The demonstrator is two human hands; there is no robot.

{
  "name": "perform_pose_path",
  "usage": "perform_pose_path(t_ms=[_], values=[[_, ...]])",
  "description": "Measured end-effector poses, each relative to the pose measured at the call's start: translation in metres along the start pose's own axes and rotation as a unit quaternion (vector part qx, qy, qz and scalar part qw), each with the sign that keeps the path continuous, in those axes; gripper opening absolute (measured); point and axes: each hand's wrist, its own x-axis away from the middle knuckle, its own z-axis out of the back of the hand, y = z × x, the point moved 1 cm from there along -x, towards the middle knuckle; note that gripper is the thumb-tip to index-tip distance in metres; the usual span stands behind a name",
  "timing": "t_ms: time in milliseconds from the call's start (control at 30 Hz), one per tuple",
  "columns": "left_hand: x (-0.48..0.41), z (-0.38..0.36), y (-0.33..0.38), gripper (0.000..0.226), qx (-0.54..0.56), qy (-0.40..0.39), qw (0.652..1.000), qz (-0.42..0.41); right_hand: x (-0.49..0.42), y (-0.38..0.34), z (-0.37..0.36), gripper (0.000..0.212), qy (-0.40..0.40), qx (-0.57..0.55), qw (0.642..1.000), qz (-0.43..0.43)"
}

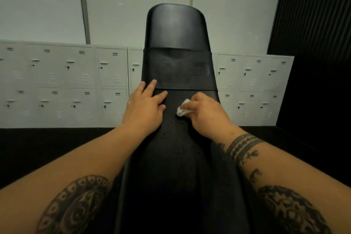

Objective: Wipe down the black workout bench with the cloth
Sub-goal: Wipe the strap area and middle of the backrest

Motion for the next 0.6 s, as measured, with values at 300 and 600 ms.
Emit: perform_pose_path(t_ms=[300,600], values=[[-0.024,-0.002,0.036,0.054,-0.050,-0.098,0.994,0.021,-0.003,0.027,-0.002,0.030,0.087,-0.019,0.987,-0.133],[-0.023,0.004,0.067,0.071,-0.008,-0.136,0.987,0.083,0.033,0.050,0.012,0.036,0.044,-0.034,0.987,-0.151]])
